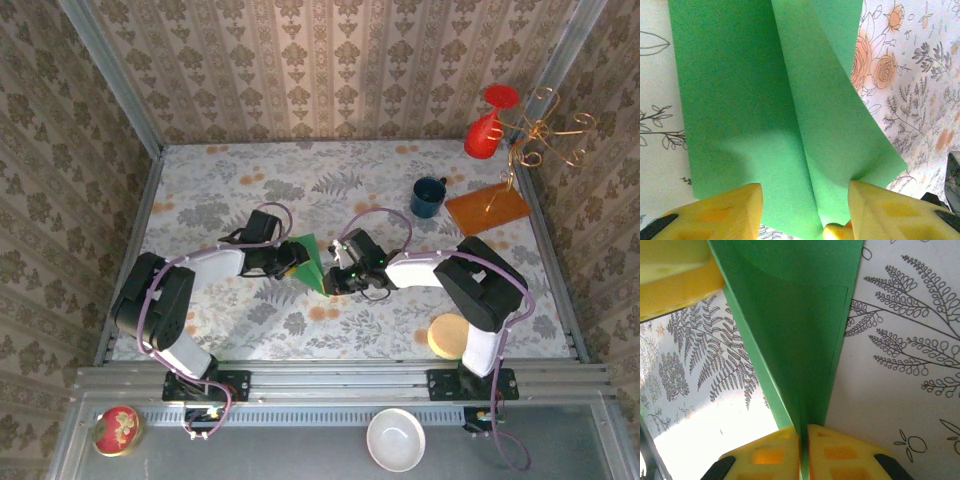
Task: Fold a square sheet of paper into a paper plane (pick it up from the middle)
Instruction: Fourth fold the wing at the center of the table.
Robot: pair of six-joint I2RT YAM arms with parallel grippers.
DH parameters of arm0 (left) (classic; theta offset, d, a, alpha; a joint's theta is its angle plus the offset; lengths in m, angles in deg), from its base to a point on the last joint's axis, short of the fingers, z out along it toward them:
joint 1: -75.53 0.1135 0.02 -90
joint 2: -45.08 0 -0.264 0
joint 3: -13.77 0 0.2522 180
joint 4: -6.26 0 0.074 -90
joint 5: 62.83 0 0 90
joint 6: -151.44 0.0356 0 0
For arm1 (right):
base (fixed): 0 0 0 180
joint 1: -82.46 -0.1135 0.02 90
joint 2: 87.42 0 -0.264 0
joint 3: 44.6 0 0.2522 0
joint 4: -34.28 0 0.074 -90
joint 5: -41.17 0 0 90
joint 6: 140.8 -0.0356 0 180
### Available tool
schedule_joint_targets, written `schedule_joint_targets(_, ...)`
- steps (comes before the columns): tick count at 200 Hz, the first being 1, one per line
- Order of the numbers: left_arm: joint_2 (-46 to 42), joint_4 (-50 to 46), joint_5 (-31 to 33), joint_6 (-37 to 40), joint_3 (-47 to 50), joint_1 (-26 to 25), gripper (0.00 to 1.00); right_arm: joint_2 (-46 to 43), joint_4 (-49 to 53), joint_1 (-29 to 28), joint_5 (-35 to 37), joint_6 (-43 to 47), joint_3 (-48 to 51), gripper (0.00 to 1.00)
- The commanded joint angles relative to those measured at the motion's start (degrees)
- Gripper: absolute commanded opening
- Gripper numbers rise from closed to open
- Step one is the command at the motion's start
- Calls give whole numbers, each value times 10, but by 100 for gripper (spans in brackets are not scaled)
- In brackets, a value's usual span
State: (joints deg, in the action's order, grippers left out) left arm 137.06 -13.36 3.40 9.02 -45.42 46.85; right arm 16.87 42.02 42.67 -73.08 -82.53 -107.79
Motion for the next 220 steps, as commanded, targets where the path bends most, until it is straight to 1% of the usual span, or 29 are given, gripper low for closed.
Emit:
schedule_joint_targets(1, 18, -17, -7, 18, -16, 4, 48, 17, 7, 2, -4, 7, 3, 14)
schedule_joint_targets(25, 40, -21, -11, 18, -28, 4, 49, 15, 10, 3, -4, 9, 0, 16)
schedule_joint_targets(52, 57, -37, -8, 10, -32, 4, 52, -7, 32, 3, 7, 11, -16, 25)
schedule_joint_targets(80, 65, -60, -1, 8, -33, 1, 53, -32, 63, 3, 22, 8, -35, 32)
schedule_joint_targets(95, 69, -72, 5, 8, -32, -1, 53, -34, 77, 3, 33, 4, -42, 33)
schedule_joint_targets(116, 72, -74, 6, 7, -28, -1, 53, -32, 90, 2, 41, 1, -51, 33)
schedule_joint_targets(146, 74, -75, 6, 5, -28, -3, 53, -28, 92, -4, 41, 3, -59, 29)
schedule_joint_targets(193, 75, -74, 4, 4, -27, -4, 54, -5, 96, -9, 38, 5, -72, 29)
schedule_joint_targets(220, 76, -73, 4, 4, -26, -4, 54, 4, 93, -11, 35, 6, -76, 27)
